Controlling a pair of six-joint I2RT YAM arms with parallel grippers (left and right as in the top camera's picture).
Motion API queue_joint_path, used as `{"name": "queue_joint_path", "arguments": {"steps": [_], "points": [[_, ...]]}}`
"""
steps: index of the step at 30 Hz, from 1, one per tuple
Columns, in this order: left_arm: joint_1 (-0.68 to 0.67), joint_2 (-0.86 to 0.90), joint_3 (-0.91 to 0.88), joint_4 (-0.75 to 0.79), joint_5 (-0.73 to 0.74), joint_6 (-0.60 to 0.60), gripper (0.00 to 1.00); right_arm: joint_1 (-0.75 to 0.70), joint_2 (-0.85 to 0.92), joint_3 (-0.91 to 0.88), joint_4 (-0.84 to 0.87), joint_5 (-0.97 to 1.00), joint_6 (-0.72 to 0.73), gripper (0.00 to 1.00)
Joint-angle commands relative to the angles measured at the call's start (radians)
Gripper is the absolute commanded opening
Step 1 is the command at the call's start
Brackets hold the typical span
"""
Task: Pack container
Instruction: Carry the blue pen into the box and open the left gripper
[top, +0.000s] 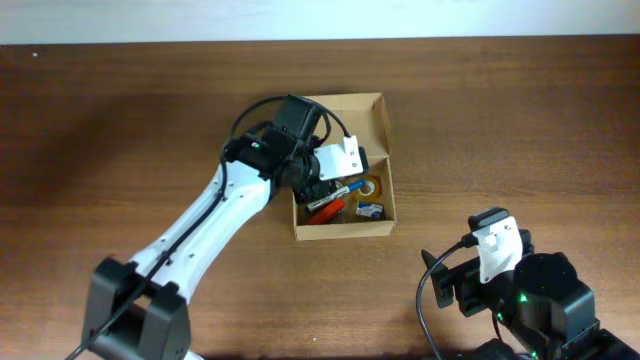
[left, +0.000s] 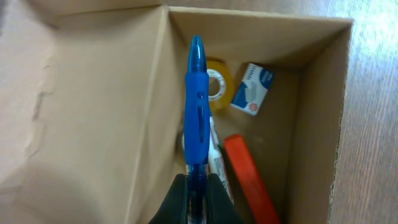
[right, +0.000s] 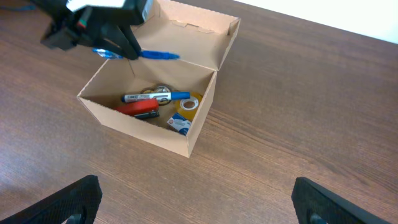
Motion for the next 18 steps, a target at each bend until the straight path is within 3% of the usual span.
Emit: {"name": "queue_joint_path", "arguments": {"steps": [1, 12, 13, 16, 18], "points": [[-0.006, 0.047, -0.01, 0.019, 0.075, 0.092, 0.02, 0.008, -0.007, 0.001, 0.003, 0.005, 0.003, 0.99], [-0.006, 0.163, -0.01, 0.039, 0.074, 0.121, 0.04, 0.008, -0.007, 0.001, 0.003, 0.005, 0.003, 0.99], [-0.006, 0.163, -0.009, 0.04, 0.074, 0.121, 0.09, 0.008, -0.007, 0.001, 0.003, 0.005, 0.003, 0.99], [-0.006, 0.163, -0.009, 0.055, 0.074, 0.101, 0.36, 0.008, -0.007, 0.001, 0.003, 0.005, 0.003, 0.99], [-0.007, 0.162, -0.008, 0.07, 0.074, 0.065, 0.41, 0.008, -0.007, 0.001, 0.003, 0.005, 0.003, 0.99]]}}
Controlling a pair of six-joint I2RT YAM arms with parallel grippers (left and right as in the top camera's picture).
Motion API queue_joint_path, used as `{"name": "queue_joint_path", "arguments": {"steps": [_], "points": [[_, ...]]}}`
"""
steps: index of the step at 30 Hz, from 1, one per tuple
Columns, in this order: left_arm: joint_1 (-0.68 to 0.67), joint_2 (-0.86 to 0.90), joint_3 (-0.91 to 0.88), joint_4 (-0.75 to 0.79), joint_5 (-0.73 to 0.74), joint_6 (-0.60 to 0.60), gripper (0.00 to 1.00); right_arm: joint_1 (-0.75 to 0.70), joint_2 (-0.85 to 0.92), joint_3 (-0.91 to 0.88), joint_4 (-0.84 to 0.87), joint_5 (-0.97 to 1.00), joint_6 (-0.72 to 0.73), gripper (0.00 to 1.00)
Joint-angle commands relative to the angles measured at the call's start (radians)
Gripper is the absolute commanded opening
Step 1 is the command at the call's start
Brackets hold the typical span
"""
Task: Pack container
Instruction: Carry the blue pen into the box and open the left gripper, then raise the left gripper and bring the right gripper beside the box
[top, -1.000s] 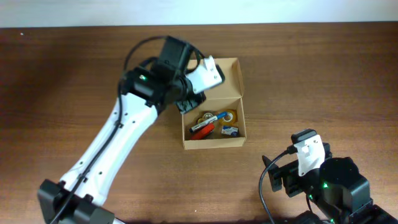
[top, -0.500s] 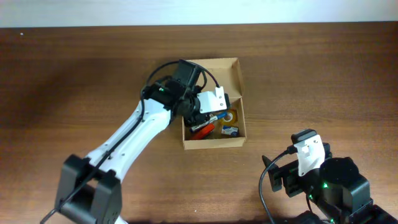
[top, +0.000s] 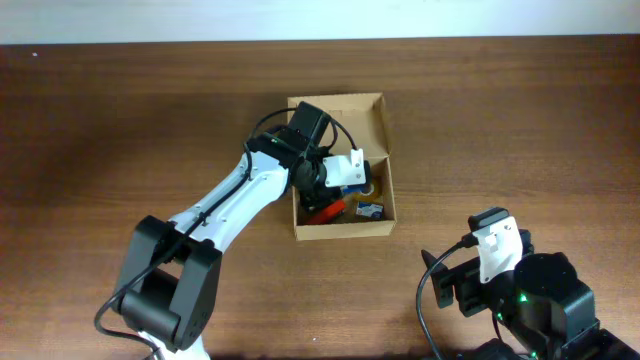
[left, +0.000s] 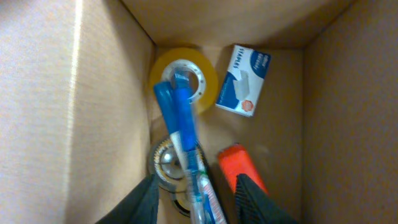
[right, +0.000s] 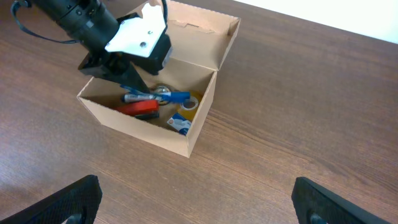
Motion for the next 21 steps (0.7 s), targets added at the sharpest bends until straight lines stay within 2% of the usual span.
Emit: {"name": "queue_joint_path", "arguments": {"steps": [1, 8, 11, 13, 14, 15, 21], "points": [[-0.006, -0.002, 0.0, 0.014, 0.025, -0.052, 0.41, 0.008, -0.007, 0.001, 0.003, 0.005, 0.003, 0.99], [-0.006, -0.077, 0.05, 0.016, 0.025, -0.244, 0.39, 0.008, -0.007, 0.001, 0.003, 0.005, 0.003, 0.99], [-0.006, -0.15, 0.055, 0.016, 0.025, -0.324, 0.29, 0.008, -0.007, 0.001, 0.003, 0.005, 0.003, 0.99], [-0.006, -0.197, 0.055, 0.009, 0.025, -0.376, 0.18, 0.008, -0.007, 0.001, 0.003, 0.005, 0.003, 0.99], [-0.005, -0.219, 0.055, 0.002, 0.024, -0.389, 0.08, 0.008, -0.007, 0.001, 0.003, 0.005, 0.003, 0.99], [-0.005, -0.241, 0.055, -0.008, 0.024, -0.394, 0.02, 0.008, -0.007, 0.001, 0.003, 0.005, 0.003, 0.99], [-0.003, -0.369, 0.055, -0.088, 0.02, -0.396, 0.02, 0.008, -0.007, 0.001, 0.003, 0.005, 0.003, 0.99]]}}
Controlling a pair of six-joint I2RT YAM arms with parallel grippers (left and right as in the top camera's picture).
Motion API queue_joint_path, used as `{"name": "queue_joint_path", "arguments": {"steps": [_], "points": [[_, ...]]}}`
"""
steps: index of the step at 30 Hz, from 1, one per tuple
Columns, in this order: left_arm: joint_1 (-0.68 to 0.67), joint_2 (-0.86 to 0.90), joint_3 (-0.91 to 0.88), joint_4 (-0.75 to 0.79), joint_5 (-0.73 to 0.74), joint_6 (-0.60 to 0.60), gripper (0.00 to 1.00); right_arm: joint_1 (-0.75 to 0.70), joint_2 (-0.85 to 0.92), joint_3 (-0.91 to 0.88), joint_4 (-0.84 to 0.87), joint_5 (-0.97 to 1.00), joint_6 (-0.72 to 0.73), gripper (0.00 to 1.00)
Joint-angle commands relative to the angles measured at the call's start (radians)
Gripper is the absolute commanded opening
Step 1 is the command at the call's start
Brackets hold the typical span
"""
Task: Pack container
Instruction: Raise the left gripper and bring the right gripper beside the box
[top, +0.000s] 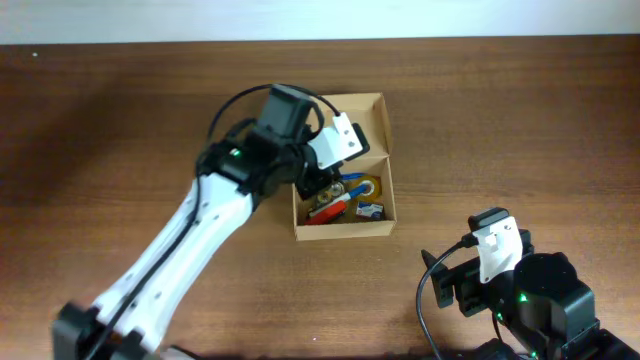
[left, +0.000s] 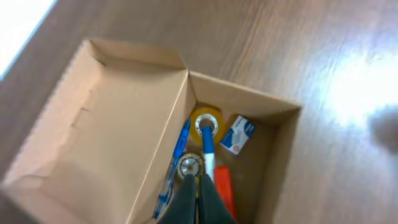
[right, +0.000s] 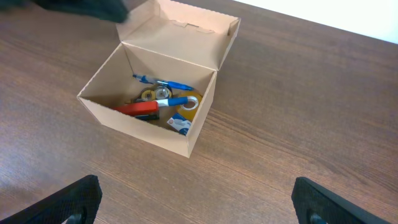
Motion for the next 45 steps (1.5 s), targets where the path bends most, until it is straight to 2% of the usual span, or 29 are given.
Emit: {"name": "queue_joint_path", "arguments": {"steps": [1, 5, 13, 17, 26, 33, 35, 37, 39, 42, 45], "points": [[0.0, -0.072, 0.017, -0.015, -0.004, -0.054, 0.02, 0.008, -0.007, 0.001, 0.003, 0.005, 0.003, 0.99], [0.036, -0.11, 0.017, -0.013, -0.046, -0.117, 0.02, 0.008, -0.007, 0.001, 0.003, 0.005, 0.003, 0.99], [0.202, -0.106, 0.017, 0.004, -0.042, -0.257, 0.02, 0.008, -0.007, 0.001, 0.003, 0.005, 0.003, 0.99], [0.263, -0.087, 0.017, 0.025, -0.042, -0.375, 0.02, 0.008, -0.007, 0.001, 0.003, 0.005, 0.003, 0.99], [0.292, 0.09, 0.016, 0.03, -0.038, -0.498, 0.02, 0.008, -0.007, 0.001, 0.005, 0.003, 0.003, 0.99], [0.311, 0.194, 0.016, 0.14, -0.038, -0.658, 0.02, 0.008, 0.037, 0.001, 0.121, 0.056, 0.003, 1.0], [0.322, 0.203, 0.016, 0.17, -0.039, -0.681, 0.02, 0.008, 0.073, 0.001, 0.146, 0.073, 0.003, 0.84], [0.332, 0.207, 0.016, 0.196, -0.038, -0.697, 0.02, 0.006, 0.124, 0.001, 0.18, 0.102, 0.004, 0.53], [0.34, 0.207, 0.016, 0.212, -0.039, -0.698, 0.02, 0.001, 0.19, 0.001, 0.238, 0.135, 0.008, 0.32], [0.356, 0.207, 0.016, 0.228, -0.042, -0.735, 0.02, -0.039, 0.288, 0.001, 0.328, 0.144, 0.051, 0.11], [0.377, 0.207, 0.016, 0.23, -0.042, -0.75, 0.02, -0.112, 0.396, 0.002, 0.403, 0.109, 0.064, 0.04]]}}
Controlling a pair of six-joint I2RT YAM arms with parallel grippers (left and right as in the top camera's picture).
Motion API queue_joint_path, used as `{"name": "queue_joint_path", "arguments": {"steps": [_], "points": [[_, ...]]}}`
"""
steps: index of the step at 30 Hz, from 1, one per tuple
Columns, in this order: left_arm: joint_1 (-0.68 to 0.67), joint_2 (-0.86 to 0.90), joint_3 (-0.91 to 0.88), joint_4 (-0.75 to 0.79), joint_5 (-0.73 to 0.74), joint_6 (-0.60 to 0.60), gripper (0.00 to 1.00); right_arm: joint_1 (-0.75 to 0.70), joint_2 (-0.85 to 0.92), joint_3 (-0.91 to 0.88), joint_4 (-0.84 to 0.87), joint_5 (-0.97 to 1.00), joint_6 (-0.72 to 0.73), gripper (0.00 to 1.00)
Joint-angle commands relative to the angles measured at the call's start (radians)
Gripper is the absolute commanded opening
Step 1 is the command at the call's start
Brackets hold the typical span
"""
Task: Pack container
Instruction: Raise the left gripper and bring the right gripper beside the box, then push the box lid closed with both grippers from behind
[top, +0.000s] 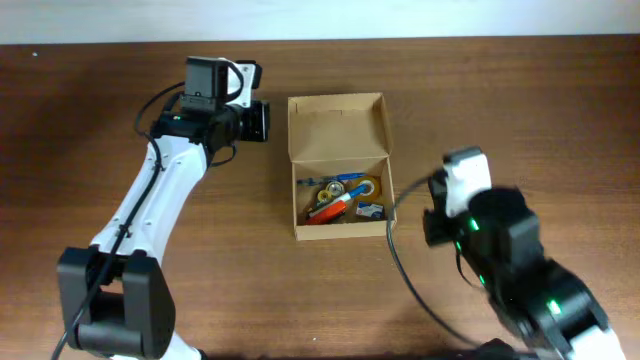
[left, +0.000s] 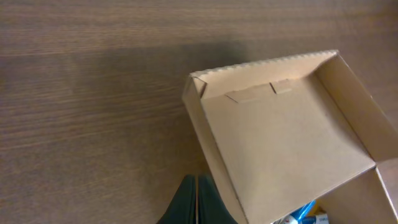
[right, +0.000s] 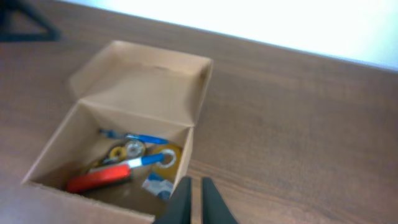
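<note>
The cardboard box (top: 340, 232) stands mid-table with its lid (top: 337, 125) folded back. Inside lie a blue pen (right: 146, 138), a blue-capped marker (right: 149, 160), a red stapler (right: 99, 177), a yellow tape roll (right: 169, 155) and a staples box (right: 155, 185). My left gripper (left: 197, 186) is shut and empty, over the table just left of the lid's outer corner. My right gripper (right: 196, 194) has its fingers drawn together with nothing between them, above the box's right wall at the near corner.
Brown wooden table (top: 520, 110) all round the box. The left arm (top: 150, 200) reaches across the left side of the table. The right arm (top: 490, 240) stands close to the box's right side.
My left gripper has gone from above the box's inside to the table left of the lid, still shut. The right arm has come up to the box and its wide-open fingers have shut.
My left gripper first held the blue pen over the open box. Then it was open low in the box with the pen among the other things. Then it was shut above the box, the pen left inside. Now it is off to the lid's left.
</note>
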Motion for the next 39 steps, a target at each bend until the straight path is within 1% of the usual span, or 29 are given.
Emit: {"name": "queue_joint_path", "arguments": {"steps": [1, 4, 6, 8, 12, 14, 19, 21, 25, 28, 35, 39], "points": [[0.026, 0.009, 0.016, 0.004, 0.001, -0.05, 0.02, -0.083, 0.103, 0.002, 0.053, -0.017, 0.032, 0.04], [0.034, 0.01, 0.016, 0.005, 0.0, -0.057, 0.02, -0.175, 0.198, 0.004, 0.113, -0.136, 0.032, 0.04], [0.034, 0.014, 0.016, 0.014, 0.0, -0.057, 0.02, -0.259, 0.272, 0.004, 0.172, -0.266, 0.032, 0.04], [0.034, 0.026, 0.016, 0.031, 0.0, -0.066, 0.02, -0.312, 0.319, 0.004, 0.216, -0.352, 0.031, 0.04], [0.034, 0.082, 0.016, 0.071, 0.002, -0.153, 0.02, -0.407, 0.428, 0.004, 0.337, -0.548, 0.031, 0.04], [0.034, 0.117, 0.016, 0.092, 0.009, -0.181, 0.02, -0.435, 0.488, 0.004, 0.386, -0.612, 0.032, 0.04], [0.034, 0.211, 0.016, 0.138, 0.047, -0.246, 0.02, -0.455, 0.661, 0.007, 0.451, -0.702, 0.06, 0.03], [0.034, 0.251, 0.016, 0.163, 0.068, -0.295, 0.02, -0.455, 0.724, 0.019, 0.467, -0.714, 0.069, 0.04], [0.034, 0.315, 0.016, 0.24, 0.161, -0.348, 0.02, -0.455, 0.842, 0.054, 0.532, -0.792, 0.09, 0.04], [0.034, 0.362, 0.016, 0.313, 0.221, -0.417, 0.02, -0.455, 0.948, 0.088, 0.597, -0.859, 0.167, 0.03], [0.034, 0.439, 0.016, 0.41, 0.324, -0.557, 0.02, -0.455, 1.101, 0.127, 0.763, -0.994, 0.314, 0.04], [0.032, 0.46, 0.016, 0.468, 0.377, -0.581, 0.02, -0.455, 1.164, 0.132, 0.843, -1.045, 0.382, 0.04]]}}
